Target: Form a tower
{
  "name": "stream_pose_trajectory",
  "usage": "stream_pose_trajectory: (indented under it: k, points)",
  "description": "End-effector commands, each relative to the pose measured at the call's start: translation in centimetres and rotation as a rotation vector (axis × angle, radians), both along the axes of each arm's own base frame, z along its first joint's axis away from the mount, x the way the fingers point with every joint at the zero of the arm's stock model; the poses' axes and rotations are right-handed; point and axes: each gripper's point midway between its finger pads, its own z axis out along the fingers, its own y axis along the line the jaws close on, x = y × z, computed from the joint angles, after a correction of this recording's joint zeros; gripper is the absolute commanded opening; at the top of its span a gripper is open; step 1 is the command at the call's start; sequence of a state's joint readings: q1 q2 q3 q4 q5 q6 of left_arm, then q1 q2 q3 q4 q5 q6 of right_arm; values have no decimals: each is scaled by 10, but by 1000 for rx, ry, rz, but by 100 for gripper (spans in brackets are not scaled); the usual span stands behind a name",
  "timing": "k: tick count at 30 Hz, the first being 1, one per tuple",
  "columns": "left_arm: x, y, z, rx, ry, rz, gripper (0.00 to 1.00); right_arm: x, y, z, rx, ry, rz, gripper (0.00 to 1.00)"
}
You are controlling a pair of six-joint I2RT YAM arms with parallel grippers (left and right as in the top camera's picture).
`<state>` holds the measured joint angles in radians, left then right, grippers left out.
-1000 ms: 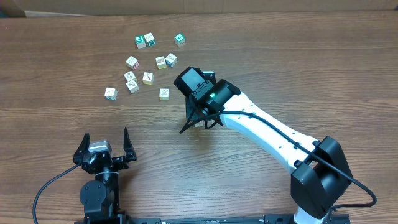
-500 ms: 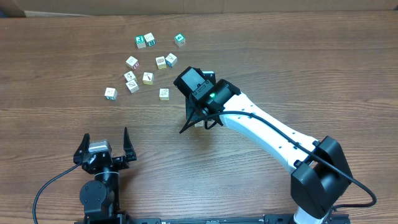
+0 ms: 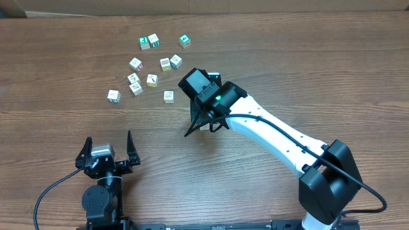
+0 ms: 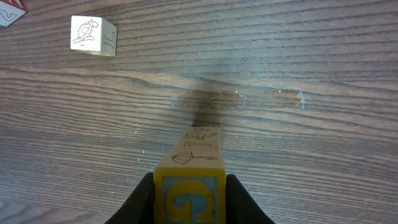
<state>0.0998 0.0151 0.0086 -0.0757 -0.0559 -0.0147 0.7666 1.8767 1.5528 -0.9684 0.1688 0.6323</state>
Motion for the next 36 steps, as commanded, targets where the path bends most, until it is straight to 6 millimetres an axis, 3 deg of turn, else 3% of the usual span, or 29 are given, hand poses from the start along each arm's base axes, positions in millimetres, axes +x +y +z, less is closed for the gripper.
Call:
stream_pose_trajectory:
  k: [1, 15, 19, 36]
  points:
    - [0, -1, 1, 23, -5, -5, 99, 1, 1, 0, -4, -10, 1, 11]
    - [0, -1, 1, 23, -5, -5, 100, -1, 1, 0, -2, -2, 4, 11]
    - [0, -1, 1, 23, -5, -5, 99, -2, 1, -1, -4, 0, 5, 18]
    - [0, -1, 1, 23, -5, -5, 100, -3, 0, -9, -5, 2, 5, 19]
